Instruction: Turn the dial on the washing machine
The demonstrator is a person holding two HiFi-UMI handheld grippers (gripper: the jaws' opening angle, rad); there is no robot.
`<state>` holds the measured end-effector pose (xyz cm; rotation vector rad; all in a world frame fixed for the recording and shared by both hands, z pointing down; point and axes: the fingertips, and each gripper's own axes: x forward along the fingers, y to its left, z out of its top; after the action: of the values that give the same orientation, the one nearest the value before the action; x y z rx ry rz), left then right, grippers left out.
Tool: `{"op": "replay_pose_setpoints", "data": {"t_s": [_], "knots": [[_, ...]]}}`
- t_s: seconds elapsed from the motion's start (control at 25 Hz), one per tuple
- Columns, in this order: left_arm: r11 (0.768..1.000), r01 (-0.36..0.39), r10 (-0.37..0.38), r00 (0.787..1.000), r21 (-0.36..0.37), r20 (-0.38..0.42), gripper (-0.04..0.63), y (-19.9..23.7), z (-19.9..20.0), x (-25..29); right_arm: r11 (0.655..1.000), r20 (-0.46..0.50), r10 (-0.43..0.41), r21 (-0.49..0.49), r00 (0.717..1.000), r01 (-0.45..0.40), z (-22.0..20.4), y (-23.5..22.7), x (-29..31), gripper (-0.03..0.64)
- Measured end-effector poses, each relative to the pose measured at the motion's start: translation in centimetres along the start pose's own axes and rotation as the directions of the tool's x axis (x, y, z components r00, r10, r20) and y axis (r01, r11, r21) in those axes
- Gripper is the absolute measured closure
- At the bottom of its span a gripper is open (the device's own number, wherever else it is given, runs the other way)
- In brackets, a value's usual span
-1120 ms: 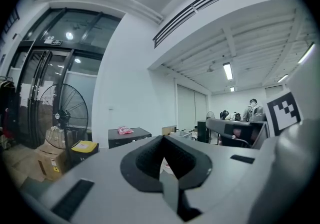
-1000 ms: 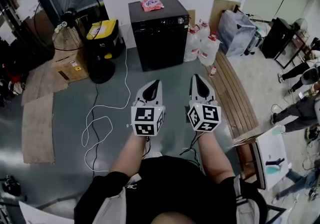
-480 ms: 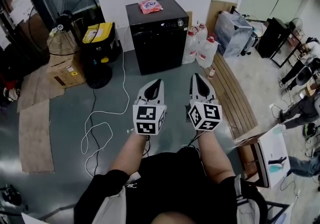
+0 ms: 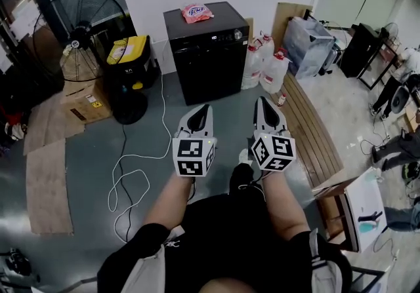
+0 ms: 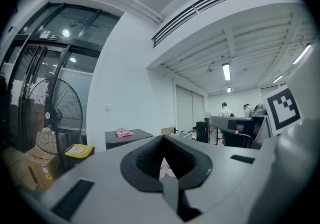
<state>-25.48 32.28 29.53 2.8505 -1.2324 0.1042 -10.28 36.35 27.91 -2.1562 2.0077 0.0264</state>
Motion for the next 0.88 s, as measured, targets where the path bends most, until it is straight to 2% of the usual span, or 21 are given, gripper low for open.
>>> {"op": "replay_pose_setpoints", "data": {"t_s": [0.24,0.44,0.88], "knots": [[1.000,-0.009,0.009,1.000,0.016,-0.008,0.586,0.9,-1.3,7.0,1.000,-0.016,0.004,0.023,1.000,-0.004,-3.1,-4.1,5.8,0.615],[0.999,-0.038,0.037,0.999,0.016,0.029,0.586,2.0,-0.5,14.9,0.999,-0.002,0.043,0.017,0.999,-0.043,-3.2,-7.7,12.7,0.615],[0.998,-0.068,0.068,0.997,0.000,-0.043,0.586,5.1,-0.7,29.3,0.996,-0.077,0.080,0.040,0.994,-0.077,-6.2,-14.3,26.5,0.615]]}}
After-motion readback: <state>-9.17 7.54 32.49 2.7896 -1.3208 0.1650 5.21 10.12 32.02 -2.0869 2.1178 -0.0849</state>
